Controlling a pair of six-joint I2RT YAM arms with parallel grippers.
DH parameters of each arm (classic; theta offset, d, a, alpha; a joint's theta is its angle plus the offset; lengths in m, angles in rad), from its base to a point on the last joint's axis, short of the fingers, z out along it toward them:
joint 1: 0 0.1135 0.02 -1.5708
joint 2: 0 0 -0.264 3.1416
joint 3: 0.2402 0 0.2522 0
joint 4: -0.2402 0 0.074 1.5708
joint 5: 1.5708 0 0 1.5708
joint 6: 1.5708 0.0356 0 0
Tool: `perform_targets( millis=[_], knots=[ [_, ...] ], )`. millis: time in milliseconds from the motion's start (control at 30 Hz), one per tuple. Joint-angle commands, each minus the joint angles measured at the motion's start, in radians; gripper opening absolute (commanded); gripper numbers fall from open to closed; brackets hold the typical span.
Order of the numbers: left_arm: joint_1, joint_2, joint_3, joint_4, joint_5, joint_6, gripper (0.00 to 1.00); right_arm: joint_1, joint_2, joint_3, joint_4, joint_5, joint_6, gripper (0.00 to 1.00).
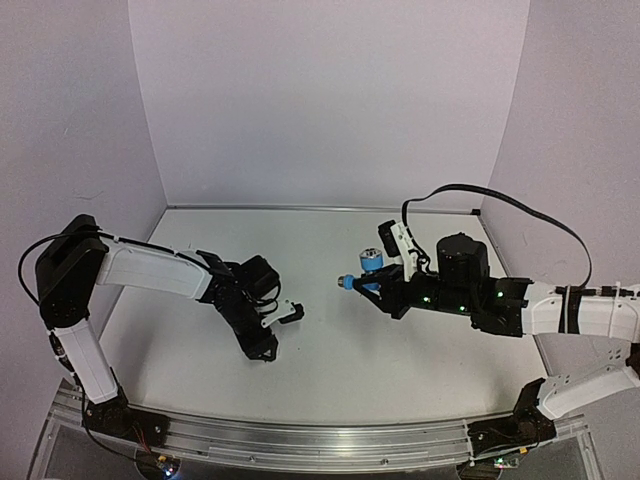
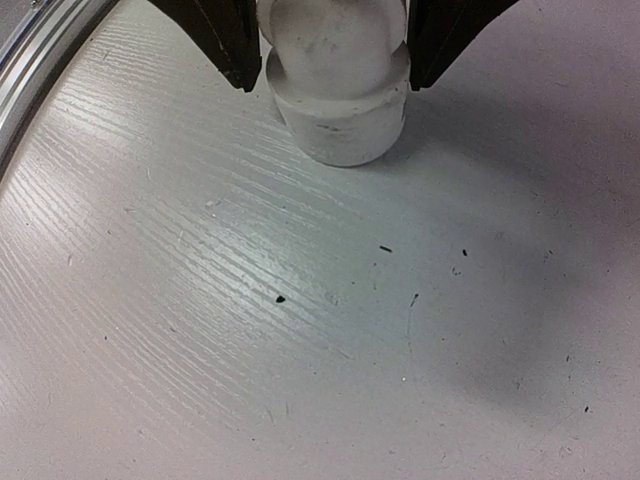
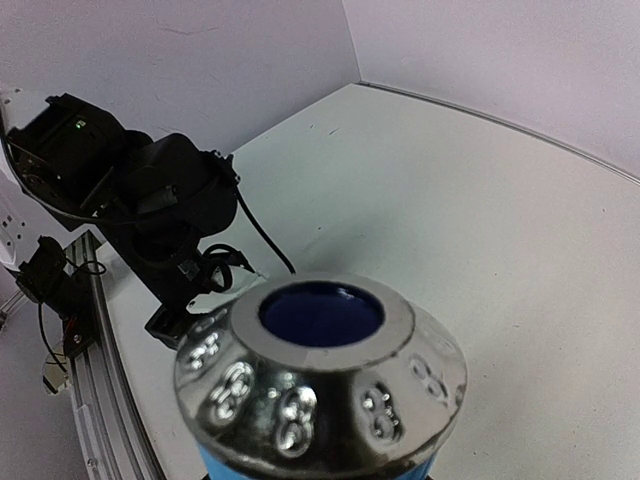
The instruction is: Install the water faucets
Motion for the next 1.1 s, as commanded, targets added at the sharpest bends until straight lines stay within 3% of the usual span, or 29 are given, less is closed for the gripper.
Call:
perform_targets(
  millis=[0, 200, 667, 867, 1067],
  knots=[
    [-0.008, 0.009, 0.051, -0.010, -0.027, -0.006, 0.53, 0.007, -0.027, 0.022, 0.036, 0.011, 0.001, 0.00],
    [-0.009, 0.024, 0.060, -0.009, -0.026, -0.013, 0.59, 0.009, -0.027, 0.020, 0.036, 0.011, 0.002, 0.00],
    [-0.014, 0.048, 0.069, -0.010, -0.030, -0.011, 0.49, 0.010, -0.031, 0.019, 0.036, 0.011, 0.002, 0.00],
    [-0.013, 0.037, 0.069, -0.008, -0.020, -0.019, 0.30, 0.011, -0.028, 0.019, 0.036, 0.014, 0.000, 0.00],
    [0.000, -0.069, 0.079, 0.009, 0.042, -0.075, 0.10, 0.010, -0.031, 0.042, -0.025, 0.028, -0.064, 0.00]
  ],
)
